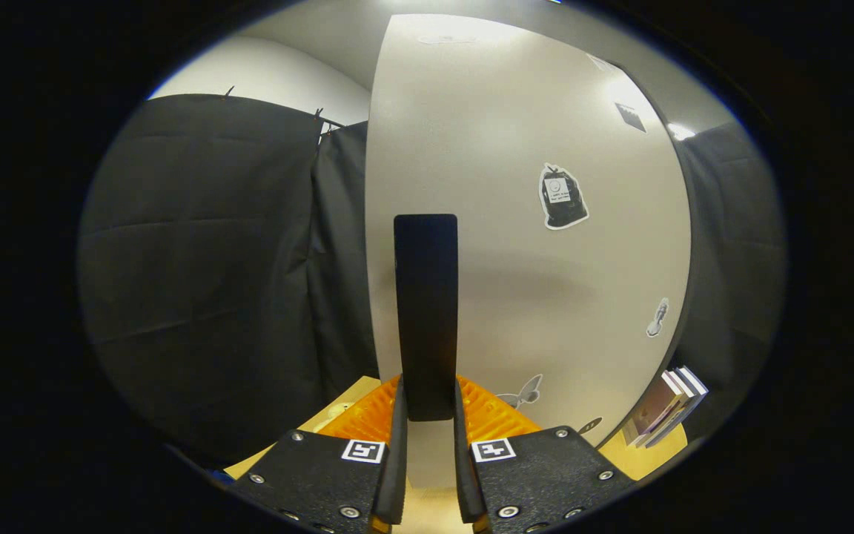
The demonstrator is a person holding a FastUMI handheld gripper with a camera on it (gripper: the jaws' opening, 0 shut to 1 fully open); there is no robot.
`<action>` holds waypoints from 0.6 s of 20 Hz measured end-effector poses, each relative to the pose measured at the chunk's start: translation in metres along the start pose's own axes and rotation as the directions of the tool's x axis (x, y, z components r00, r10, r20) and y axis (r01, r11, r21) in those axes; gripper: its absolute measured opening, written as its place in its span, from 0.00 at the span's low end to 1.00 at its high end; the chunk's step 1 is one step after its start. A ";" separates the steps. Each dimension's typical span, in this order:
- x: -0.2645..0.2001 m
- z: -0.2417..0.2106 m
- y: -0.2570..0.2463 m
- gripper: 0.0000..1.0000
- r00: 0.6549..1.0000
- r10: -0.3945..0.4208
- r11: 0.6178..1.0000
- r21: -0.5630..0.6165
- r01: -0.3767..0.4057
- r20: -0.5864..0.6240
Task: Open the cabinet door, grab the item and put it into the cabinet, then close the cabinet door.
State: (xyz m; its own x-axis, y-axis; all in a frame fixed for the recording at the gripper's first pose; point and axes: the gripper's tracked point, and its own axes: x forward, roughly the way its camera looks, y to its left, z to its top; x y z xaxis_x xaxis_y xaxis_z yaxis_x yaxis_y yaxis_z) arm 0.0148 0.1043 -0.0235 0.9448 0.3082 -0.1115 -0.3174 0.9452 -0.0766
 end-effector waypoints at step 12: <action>-0.091 -0.009 -0.031 0.28 0.963 0.271 0.962 -0.027 -0.271 0.000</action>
State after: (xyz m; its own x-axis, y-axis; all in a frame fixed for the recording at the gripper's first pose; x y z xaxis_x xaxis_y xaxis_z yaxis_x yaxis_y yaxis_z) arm -0.0619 0.0460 -0.0199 0.8235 0.5527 -0.1280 -0.5634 0.8232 -0.0704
